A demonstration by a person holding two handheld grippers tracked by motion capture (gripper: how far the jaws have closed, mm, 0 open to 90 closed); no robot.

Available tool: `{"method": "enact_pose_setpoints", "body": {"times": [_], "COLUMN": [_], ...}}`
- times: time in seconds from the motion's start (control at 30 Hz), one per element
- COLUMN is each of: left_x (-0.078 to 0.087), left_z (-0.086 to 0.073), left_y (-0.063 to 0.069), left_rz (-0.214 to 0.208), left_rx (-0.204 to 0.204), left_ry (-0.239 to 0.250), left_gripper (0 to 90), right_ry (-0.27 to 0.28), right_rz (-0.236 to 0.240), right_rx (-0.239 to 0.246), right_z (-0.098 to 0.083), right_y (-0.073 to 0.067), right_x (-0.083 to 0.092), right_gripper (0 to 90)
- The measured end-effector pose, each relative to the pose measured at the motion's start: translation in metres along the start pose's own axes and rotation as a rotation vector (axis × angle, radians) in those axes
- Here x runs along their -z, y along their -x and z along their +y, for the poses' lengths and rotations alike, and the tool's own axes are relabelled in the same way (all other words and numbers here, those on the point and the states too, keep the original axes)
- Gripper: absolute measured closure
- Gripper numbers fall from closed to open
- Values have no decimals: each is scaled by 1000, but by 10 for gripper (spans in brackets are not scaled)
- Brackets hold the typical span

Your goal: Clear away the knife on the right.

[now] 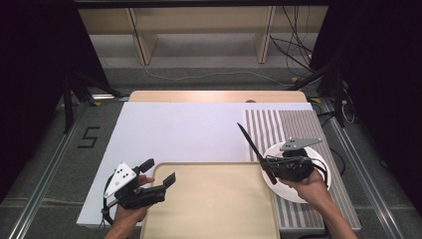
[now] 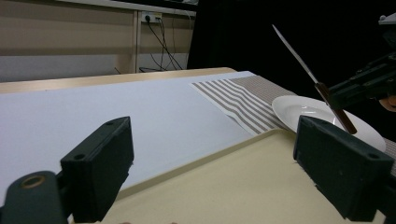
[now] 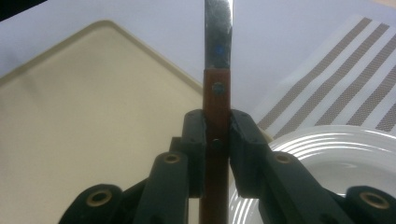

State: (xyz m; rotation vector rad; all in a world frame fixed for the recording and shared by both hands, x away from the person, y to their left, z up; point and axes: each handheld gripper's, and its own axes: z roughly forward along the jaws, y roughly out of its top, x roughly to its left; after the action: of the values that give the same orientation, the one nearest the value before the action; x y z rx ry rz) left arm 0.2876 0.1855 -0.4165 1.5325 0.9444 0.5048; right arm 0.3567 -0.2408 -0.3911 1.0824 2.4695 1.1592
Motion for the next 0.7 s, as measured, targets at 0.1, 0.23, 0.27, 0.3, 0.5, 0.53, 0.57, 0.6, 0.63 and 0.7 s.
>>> {"method": "enact_pose_setpoints", "body": {"times": [0.1,0.23,0.27,0.3,0.5,0.53,0.57,0.6,0.63,0.7], "left_x": [0,0,0,0,1,1,1,0,1,1], "left_z": [0,0,0,0,0,0,0,0,0,0], "left_y": [0,0,0,0,0,0,0,0,0,0], "left_rz": [0,2,1,1,0,2,3,3,3,5], "left_rx": [0,-3,-5,-5,-7,-7,-7,-6,-6,-6], "left_ry": [0,1,1,0,2,3,2,1,1,2], "left_gripper": [119,120,120,120,120,120,120,120,120,121], "right_ry": [-4,-9,-10,-15,-26,-29,-32,-34,-36,-43], "right_rz": [7,13,12,14,29,34,36,38,42,51], "right_rx": [-4,-7,-7,-11,-20,-16,-12,-14,-15,-16], "right_z": [-3,-7,-8,-9,-16,-17,-19,-20,-21,-23], "right_y": [-4,-10,-12,-13,-23,-25,-26,-28,-30,-34], "right_x": [0,0,0,0,-1,-1,-2,-2,-2,-2], "right_gripper": [778,778,778,778,778,778,778,778,778,778]}}
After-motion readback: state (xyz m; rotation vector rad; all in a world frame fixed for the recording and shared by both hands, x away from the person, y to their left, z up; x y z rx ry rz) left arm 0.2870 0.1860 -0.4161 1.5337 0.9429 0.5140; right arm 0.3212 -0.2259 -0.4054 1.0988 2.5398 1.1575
